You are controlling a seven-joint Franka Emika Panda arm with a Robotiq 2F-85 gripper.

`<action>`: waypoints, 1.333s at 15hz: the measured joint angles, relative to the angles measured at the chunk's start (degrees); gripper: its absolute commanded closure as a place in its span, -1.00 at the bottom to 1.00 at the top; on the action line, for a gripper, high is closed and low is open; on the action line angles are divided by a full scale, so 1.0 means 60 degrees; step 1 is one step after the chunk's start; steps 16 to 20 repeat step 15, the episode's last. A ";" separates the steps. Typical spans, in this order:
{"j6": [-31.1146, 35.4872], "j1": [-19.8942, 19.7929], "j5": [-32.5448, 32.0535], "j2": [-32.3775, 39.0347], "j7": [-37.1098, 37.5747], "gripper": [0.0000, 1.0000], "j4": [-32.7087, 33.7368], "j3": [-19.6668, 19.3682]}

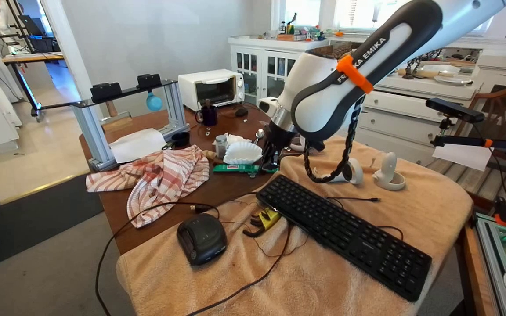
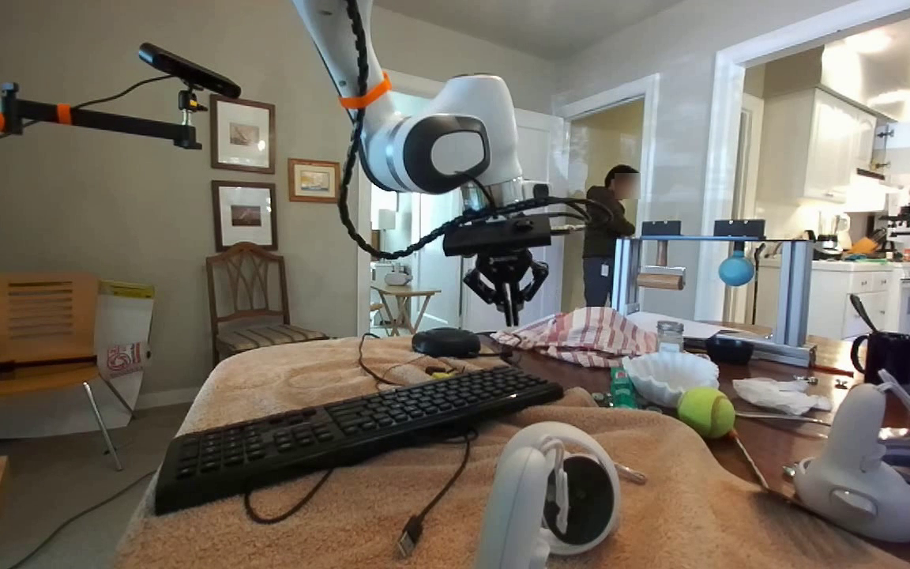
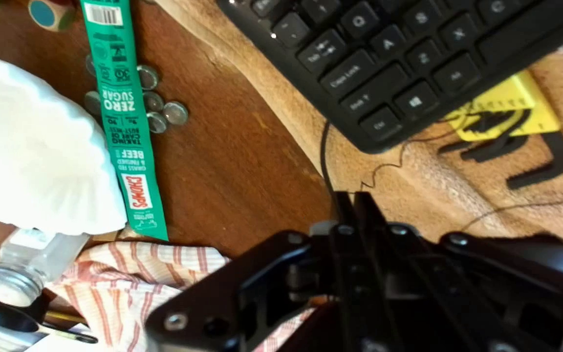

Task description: Press the button on the keyboard

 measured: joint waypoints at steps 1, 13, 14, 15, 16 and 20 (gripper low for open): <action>-0.0408 -0.0060 -0.0363 -0.0315 0.0568 0.02 -0.0055 0.0178; -0.5170 -0.0332 -0.0511 -0.3064 0.5502 -1.00 -0.0238 0.1766; -0.5170 -0.0332 -0.0511 -0.3111 0.5530 -0.99 -0.0246 0.1771; -0.5170 -0.0334 -0.0512 -0.3110 0.5525 -1.00 -0.0232 0.1770; -0.5170 -0.0334 -0.0512 -0.3110 0.5525 -1.00 -0.0232 0.1770; -0.5170 -0.0334 -0.0512 -0.3110 0.5525 -1.00 -0.0232 0.1770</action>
